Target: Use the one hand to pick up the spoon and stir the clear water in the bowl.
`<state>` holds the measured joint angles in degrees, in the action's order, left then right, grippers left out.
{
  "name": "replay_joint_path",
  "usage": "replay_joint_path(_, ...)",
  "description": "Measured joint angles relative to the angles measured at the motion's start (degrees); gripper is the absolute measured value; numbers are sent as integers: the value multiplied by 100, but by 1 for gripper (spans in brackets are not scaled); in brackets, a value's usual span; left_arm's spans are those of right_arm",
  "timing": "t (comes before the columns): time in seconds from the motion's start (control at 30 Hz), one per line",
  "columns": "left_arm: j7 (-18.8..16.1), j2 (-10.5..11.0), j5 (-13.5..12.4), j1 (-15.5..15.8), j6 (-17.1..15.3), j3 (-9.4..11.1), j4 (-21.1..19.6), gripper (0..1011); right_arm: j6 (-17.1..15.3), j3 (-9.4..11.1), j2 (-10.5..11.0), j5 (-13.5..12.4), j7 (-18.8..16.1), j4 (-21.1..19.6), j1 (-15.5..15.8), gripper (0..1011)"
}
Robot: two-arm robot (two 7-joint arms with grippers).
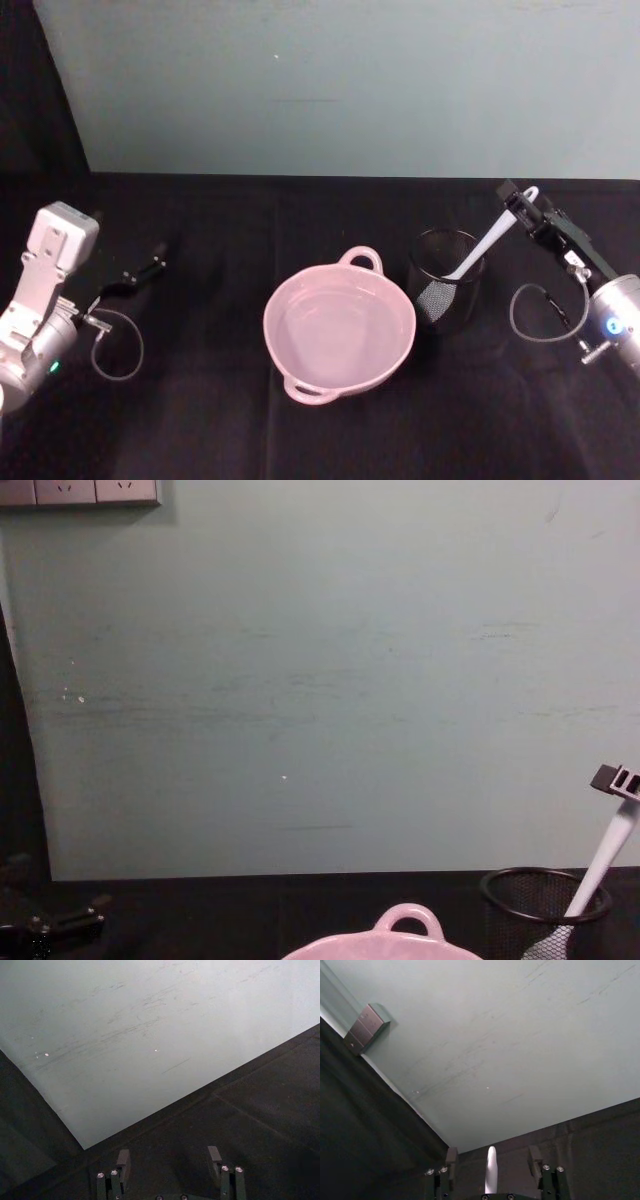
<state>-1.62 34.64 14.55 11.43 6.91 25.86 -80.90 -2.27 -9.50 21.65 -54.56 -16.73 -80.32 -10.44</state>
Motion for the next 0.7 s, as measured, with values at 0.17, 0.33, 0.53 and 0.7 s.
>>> replay_joint_path(0.17,0,0,0,0,0,0,0,1005,-19,-45,14,-69,5,11,-27,767)
replay_joint_path(0.33,0,0,0,0,0,0,0,1005,-54,-81,31,-151,7,7,-29,630)
replay_joint_path(0.53,0,0,0,0,0,0,0,1005,-71,-117,76,-257,0,6,-28,426)
replay_joint_path(0.7,0,0,0,0,0,0,0,1005,-52,-141,122,-278,4,-7,-23,282)
